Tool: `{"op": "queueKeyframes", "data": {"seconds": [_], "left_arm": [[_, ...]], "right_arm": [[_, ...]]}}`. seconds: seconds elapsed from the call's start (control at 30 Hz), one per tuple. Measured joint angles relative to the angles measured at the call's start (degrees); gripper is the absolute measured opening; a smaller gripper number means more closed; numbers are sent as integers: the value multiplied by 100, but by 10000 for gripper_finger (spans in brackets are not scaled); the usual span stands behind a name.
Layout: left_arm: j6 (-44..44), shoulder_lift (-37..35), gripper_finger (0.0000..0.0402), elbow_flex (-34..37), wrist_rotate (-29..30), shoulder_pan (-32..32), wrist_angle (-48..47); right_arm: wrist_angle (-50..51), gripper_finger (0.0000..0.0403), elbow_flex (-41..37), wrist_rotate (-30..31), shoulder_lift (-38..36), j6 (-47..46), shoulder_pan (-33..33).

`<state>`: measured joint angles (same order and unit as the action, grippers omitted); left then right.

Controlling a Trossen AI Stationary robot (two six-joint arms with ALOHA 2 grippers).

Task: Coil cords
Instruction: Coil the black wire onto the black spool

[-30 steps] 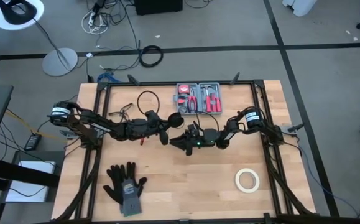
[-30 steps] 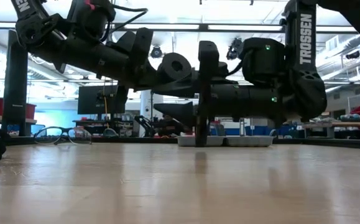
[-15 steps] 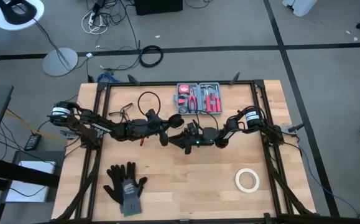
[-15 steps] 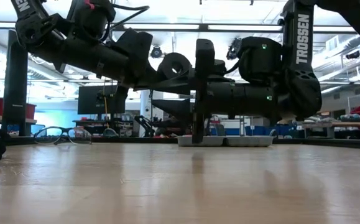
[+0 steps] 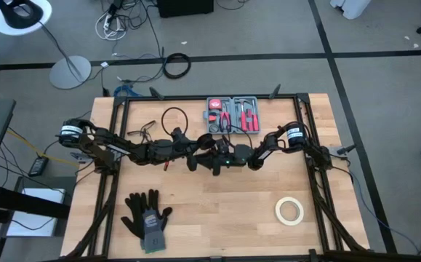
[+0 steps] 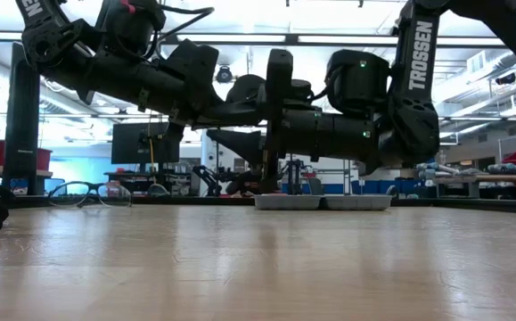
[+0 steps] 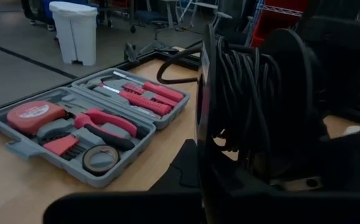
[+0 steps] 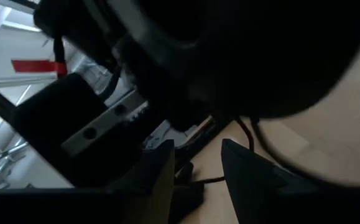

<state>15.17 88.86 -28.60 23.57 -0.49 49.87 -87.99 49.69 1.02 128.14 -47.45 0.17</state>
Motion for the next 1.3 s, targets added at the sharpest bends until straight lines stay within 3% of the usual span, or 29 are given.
{"op": "queueKeyframes", "data": {"seconds": [0.63,1.3], "left_arm": [[379,0,0,0,55,0,80],[533,0,0,0,52,0,135]], "right_arm": [[583,89,-174,-346,-2,-42,-74],[679,83,-294,285,-2,318,-190]]}}
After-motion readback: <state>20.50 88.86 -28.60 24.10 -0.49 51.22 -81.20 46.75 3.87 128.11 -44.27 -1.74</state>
